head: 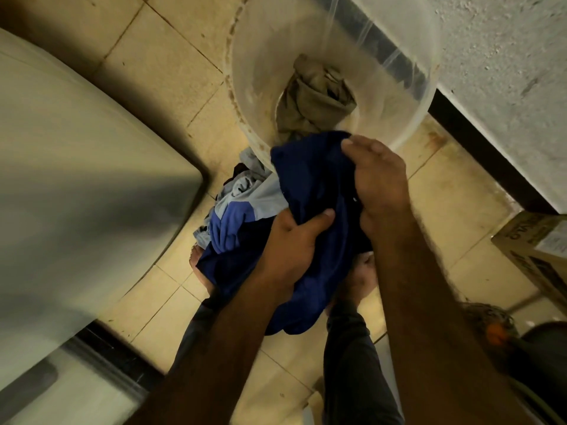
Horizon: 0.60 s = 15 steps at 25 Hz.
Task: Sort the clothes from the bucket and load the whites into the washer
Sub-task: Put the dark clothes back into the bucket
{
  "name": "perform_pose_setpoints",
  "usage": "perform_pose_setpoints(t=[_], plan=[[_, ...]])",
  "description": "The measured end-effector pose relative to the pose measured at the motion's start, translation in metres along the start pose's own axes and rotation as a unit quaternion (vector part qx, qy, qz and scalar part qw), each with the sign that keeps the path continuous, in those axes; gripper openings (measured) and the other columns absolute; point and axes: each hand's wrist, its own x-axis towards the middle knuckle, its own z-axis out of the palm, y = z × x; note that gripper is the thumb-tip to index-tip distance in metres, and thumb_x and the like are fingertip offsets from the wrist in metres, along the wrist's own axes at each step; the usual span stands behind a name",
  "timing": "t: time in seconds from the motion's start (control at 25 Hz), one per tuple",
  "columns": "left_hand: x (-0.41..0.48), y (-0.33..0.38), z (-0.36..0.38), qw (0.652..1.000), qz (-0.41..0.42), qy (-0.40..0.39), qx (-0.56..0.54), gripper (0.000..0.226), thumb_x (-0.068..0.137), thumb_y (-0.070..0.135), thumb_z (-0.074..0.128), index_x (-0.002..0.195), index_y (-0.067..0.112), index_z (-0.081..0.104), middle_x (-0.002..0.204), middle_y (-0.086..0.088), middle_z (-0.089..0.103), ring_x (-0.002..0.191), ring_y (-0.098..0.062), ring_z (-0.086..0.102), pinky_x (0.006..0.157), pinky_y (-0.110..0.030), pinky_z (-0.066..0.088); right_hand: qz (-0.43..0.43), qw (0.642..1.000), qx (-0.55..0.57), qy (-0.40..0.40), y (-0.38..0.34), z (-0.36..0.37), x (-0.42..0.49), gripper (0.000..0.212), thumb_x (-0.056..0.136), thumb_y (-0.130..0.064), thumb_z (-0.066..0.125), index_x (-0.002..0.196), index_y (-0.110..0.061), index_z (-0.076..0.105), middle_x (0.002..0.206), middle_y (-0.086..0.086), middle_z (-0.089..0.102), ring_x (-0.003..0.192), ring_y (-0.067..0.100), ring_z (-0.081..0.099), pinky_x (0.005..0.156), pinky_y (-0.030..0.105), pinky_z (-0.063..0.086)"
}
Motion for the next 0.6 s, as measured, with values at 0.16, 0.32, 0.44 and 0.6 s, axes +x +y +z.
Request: perform_pose_setpoints(t=[0.16, 0.32, 0.44, 0.6], plan=[[0.018, 0.017, 0.004, 0.999, -0.004, 0.033, -0.001, 0.011, 0.095, 0.014, 0.066, 0.098, 0.023, 0.072, 0.091, 0.006, 0.079, 0.087, -0.014, 0.076, 0.072, -0.022, 0.061, -0.022, 0.990, -0.037, 0.131, 0.031, -0.013, -0.003, 0.030, 0.091, -0.038, 0.070, 0.112, -0.018, 0.072, 0.102, 0.001, 0.074, 0.093, 0.016, 0.070, 0.088, 0.039, 0.060], [0.034, 0.036, 0.013, 0.996, -0.034, 0.063, -0.043, 0.022, 0.093, 0.019, 0.069, 0.113, 0.012, 0.071, 0.108, -0.009, 0.077, 0.096, -0.025, 0.075, 0.085, -0.039, 0.062, 0.131, 0.960, 0.188, -0.160, 0.061, -0.021, -0.036, 0.049, 0.094, -0.066, 0.050, 0.118, -0.030, 0.075, 0.124, 0.002, 0.074, 0.116, 0.021, 0.070, 0.095, 0.036, 0.057], [0.053, 0.047, 0.013, 0.997, 0.008, 0.077, 0.019, 0.033, 0.095, 0.019, 0.066, 0.124, 0.004, 0.066, 0.115, -0.012, 0.074, 0.101, -0.027, 0.072, 0.086, -0.036, 0.061, 0.114, 0.944, 0.233, -0.202, 0.072, -0.013, -0.052, 0.049, 0.094, -0.059, 0.055, 0.128, -0.026, 0.069, 0.132, 0.004, 0.070, 0.123, 0.021, 0.066, 0.101, 0.035, 0.055], [0.069, 0.056, 0.012, 0.948, 0.069, 0.110, 0.289, 0.034, 0.095, 0.033, 0.065, 0.118, 0.007, 0.068, 0.108, -0.009, 0.074, 0.097, -0.024, 0.071, 0.085, -0.038, 0.059, 0.052, 0.965, 0.182, -0.183, 0.056, -0.004, -0.064, 0.048, 0.088, -0.041, 0.075, 0.124, -0.010, 0.069, 0.121, 0.013, 0.074, 0.114, 0.029, 0.071, 0.098, 0.043, 0.056]])
